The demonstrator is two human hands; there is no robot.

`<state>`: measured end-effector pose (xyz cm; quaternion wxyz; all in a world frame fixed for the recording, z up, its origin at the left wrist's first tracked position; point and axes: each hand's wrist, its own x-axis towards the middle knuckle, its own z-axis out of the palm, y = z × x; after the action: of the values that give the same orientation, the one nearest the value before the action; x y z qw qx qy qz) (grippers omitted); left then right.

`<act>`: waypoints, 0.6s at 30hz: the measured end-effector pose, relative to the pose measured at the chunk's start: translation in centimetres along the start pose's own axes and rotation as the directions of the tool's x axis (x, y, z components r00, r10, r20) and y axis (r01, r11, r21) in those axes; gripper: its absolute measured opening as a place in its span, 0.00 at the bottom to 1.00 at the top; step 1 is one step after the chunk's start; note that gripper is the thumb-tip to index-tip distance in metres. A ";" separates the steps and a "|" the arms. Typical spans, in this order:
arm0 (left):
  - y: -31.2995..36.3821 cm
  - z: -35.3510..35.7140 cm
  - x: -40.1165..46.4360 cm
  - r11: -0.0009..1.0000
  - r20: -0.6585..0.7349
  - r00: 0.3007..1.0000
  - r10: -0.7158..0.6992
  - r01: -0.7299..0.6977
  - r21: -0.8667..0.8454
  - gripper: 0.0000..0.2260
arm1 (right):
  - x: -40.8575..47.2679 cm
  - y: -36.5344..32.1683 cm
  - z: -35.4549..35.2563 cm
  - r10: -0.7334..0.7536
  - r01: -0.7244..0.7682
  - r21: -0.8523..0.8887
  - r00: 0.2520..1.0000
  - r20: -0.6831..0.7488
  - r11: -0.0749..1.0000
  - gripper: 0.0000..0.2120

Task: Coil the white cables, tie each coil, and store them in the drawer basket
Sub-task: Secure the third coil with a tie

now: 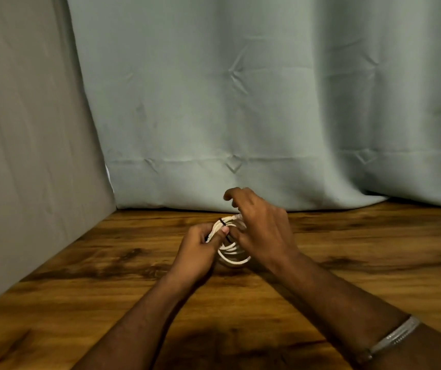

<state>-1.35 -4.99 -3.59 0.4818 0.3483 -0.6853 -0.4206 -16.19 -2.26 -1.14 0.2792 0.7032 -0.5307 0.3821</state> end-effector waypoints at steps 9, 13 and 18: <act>-0.9 -0.6 0.5 0.995 -0.028 1.000 -0.007 0.010 0.101 0.08 | 0.4 0.2 0.5 -0.485 0.489 -0.120 0.872 0.065 0.864 0.07; -0.7 -0.6 0.6 1.000 0.006 1.000 -0.014 0.014 -0.020 0.10 | 0.1 1.1 0.2 -0.506 0.509 -0.086 0.861 0.058 0.856 0.09; -1.3 -1.1 1.0 0.994 0.030 0.999 0.034 -0.037 0.103 0.12 | 0.1 1.1 0.5 -0.490 0.490 0.009 0.871 0.032 0.872 0.07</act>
<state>-0.51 -6.64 -4.24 0.4609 0.3547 -0.7190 -0.3806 -17.14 -3.01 -1.36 0.3579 0.8208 -0.3399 0.2876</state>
